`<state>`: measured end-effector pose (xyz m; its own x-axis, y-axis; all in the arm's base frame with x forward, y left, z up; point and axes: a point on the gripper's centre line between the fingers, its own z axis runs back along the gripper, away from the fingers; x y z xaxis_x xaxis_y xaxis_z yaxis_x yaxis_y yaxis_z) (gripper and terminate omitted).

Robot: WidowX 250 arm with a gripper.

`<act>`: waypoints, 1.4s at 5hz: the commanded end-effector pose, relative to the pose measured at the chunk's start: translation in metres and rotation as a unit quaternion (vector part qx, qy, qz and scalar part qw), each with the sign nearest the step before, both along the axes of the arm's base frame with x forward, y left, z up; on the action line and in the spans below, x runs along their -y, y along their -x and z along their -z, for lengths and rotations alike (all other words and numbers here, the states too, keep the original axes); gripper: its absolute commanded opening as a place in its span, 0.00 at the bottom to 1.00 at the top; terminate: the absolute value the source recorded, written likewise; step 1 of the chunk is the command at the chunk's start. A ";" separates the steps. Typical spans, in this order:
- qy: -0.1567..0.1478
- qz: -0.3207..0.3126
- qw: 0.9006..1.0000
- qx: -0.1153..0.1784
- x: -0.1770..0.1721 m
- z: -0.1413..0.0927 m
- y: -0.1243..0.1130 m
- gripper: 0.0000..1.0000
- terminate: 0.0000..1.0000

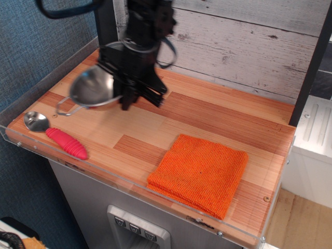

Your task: Move wok to space above orange cloth.

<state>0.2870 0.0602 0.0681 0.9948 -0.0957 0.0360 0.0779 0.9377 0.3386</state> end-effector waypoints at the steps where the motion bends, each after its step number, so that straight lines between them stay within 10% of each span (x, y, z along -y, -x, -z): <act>1: 0.000 0.164 0.985 0.052 0.046 -0.014 -0.010 0.00 0.00; 4: -0.006 0.308 0.948 0.083 0.081 0.001 -0.035 0.00 0.00; 7: 0.008 0.332 0.942 0.046 0.110 0.022 -0.053 0.00 0.00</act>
<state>0.3390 -0.0467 0.0289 0.7280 -0.6807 0.0813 0.6241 0.7072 0.3323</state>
